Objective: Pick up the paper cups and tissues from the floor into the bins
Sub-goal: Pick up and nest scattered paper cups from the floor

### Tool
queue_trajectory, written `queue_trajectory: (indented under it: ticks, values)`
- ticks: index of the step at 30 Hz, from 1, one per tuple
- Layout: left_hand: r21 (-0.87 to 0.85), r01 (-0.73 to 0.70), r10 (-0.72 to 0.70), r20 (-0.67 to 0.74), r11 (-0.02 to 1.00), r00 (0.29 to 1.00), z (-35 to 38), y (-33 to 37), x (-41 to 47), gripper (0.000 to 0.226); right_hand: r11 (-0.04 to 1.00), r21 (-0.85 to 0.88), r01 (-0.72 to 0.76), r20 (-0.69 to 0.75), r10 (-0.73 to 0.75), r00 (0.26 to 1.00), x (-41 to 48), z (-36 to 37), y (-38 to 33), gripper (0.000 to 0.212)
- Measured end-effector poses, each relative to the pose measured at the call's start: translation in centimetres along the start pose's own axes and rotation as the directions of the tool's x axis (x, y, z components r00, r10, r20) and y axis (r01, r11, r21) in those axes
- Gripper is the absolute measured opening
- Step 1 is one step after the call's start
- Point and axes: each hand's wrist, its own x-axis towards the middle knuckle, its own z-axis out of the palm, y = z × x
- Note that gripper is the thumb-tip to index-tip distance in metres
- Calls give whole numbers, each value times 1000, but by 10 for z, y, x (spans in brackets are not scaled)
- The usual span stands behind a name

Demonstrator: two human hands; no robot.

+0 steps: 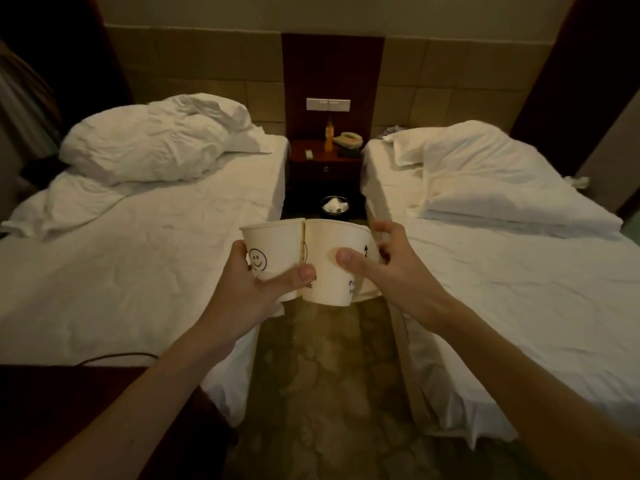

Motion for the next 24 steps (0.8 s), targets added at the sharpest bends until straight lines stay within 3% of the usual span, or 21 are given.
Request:
queue_trajectory:
  ticks: [9,15,20,24]
  values:
    - [-5,18,-18,47,1000,999,93,-8,234,74,995,8,-103,-115,104,988,209,-93,37,106]
    - [4,40,-40,36,999,999,149,-39,395,89,993,31,-117,-119,120,986,370,-147,90,98]
    - [24,41,-41,-7,999,999,184,-50,520,70,991,61,-122,-26,124,992,503,-185,116,96]
    - [16,93,-93,-32,996,995,192,-70,613,68,983,76,-166,61,162,985,605,-197,139,102]
